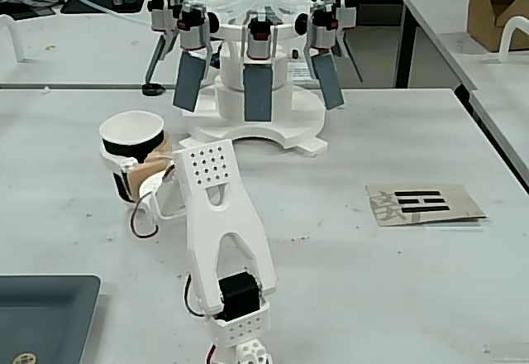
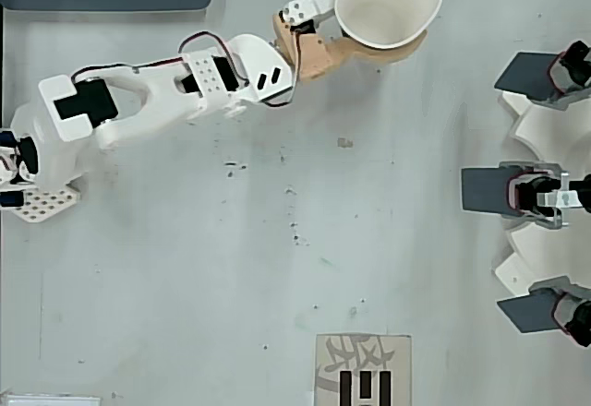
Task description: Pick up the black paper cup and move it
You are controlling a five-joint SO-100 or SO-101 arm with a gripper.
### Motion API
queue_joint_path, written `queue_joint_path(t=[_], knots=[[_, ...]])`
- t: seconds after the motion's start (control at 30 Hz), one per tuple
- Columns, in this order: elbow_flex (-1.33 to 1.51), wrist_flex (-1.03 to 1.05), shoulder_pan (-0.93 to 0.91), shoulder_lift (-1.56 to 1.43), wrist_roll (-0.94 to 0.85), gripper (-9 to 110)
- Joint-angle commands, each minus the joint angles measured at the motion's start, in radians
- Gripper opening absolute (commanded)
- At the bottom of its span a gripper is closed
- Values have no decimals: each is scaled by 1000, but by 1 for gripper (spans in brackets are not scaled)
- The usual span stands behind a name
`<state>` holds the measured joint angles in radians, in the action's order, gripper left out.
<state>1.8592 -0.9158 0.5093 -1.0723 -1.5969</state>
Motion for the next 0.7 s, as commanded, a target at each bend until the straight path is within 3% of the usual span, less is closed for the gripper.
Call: queue_joint_path(t=[0.0,0.67], knots=[[23,-32,-18,-132,-44,2],[472,-149,-132,-518,-92,4]])
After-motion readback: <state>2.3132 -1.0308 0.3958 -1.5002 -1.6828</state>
